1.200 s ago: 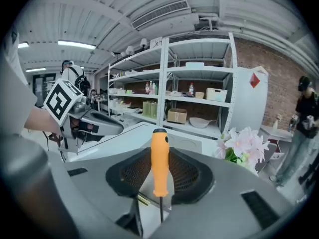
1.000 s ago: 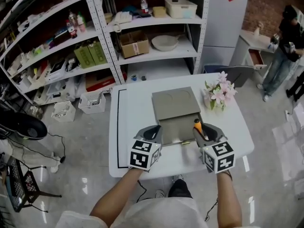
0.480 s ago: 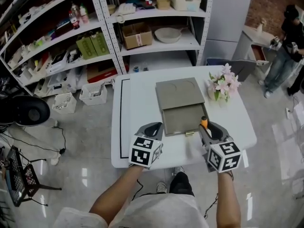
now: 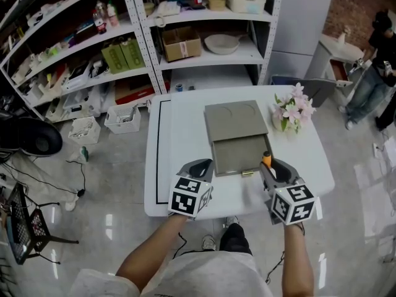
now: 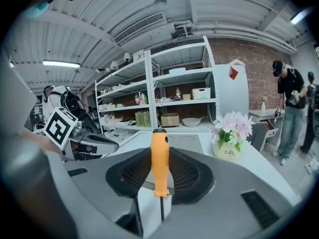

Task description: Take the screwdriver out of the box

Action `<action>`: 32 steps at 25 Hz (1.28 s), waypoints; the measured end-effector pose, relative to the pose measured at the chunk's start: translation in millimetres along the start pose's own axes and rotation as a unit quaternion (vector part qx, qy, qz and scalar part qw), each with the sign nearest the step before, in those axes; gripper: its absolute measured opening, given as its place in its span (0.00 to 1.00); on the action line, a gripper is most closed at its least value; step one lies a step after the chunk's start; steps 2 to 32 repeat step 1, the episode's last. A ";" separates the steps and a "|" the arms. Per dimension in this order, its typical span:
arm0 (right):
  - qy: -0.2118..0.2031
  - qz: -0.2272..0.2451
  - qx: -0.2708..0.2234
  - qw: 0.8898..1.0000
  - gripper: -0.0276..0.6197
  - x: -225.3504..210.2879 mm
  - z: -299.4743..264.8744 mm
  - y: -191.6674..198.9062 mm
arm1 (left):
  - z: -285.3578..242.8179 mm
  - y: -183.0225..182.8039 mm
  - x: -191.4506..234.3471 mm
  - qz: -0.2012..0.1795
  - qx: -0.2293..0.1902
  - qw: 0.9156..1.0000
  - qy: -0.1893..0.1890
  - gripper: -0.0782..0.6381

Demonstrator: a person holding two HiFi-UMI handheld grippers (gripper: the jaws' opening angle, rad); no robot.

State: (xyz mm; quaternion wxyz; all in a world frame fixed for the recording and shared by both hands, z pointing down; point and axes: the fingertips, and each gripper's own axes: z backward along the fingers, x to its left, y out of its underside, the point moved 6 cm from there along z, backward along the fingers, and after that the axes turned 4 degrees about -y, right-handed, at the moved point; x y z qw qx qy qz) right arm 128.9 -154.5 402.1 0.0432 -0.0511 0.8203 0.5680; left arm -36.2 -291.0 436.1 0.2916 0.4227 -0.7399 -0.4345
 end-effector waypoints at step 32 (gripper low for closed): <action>-0.001 0.000 0.001 1.000 0.22 -0.8 -0.3 -0.9 | -0.9 -1.6 -0.3 0.000 0.000 1.000 0.000 0.12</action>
